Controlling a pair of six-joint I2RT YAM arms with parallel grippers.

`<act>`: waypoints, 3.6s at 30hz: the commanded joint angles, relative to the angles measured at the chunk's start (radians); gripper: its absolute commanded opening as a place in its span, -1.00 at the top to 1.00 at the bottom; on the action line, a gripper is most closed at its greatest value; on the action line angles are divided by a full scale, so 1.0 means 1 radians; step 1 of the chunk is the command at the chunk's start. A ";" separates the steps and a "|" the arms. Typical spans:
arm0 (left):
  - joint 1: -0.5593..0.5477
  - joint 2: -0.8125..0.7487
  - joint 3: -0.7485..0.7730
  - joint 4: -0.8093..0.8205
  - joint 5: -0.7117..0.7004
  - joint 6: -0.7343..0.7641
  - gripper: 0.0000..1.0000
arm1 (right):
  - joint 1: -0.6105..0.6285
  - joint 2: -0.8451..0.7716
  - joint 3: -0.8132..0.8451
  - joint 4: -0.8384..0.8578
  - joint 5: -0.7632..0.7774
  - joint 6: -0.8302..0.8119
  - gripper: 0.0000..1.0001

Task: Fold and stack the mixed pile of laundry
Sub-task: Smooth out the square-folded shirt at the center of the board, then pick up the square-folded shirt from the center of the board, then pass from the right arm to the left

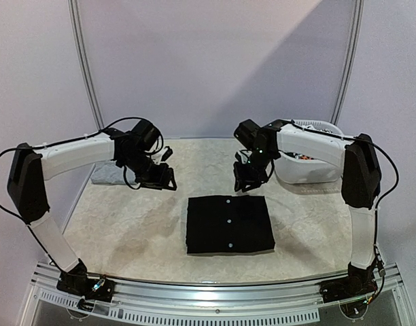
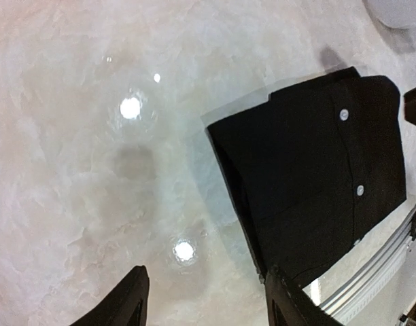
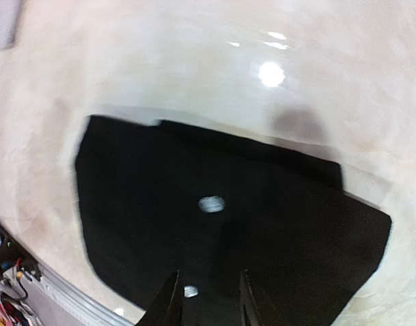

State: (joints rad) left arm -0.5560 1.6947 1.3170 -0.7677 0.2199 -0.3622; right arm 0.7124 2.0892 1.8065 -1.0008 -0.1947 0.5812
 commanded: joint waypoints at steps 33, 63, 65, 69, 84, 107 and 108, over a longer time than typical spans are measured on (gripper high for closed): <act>0.171 -0.493 -0.462 -0.039 0.048 -0.060 -0.10 | 0.503 0.453 0.447 -0.209 0.234 0.121 0.16; 0.168 -0.417 -0.607 0.291 0.280 -0.297 -0.99 | 0.506 0.221 0.028 -0.128 0.336 0.161 1.00; 0.167 -0.401 -0.636 0.371 0.309 -0.362 -0.99 | 0.495 0.176 -0.002 -0.103 0.331 0.168 1.00; 0.152 -0.367 -0.684 0.551 0.346 -0.479 -0.99 | 0.477 0.118 -0.030 -0.072 0.303 0.149 1.00; -0.017 -0.025 -0.594 1.021 0.366 -0.722 -0.95 | 0.443 0.036 -0.015 -0.060 0.246 0.139 1.00; -0.133 0.224 -0.441 1.163 0.296 -1.033 -0.42 | 0.416 0.044 0.075 -0.069 0.225 0.137 1.00; -0.134 0.227 -0.437 1.167 0.290 -1.041 -0.40 | 0.414 0.046 0.080 -0.070 0.222 0.136 1.00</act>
State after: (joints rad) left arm -0.6670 1.9011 0.8516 0.3405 0.5362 -1.3422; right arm 1.1378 2.1651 1.8469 -1.0763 0.0414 0.7174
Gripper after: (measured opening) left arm 0.722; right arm 0.030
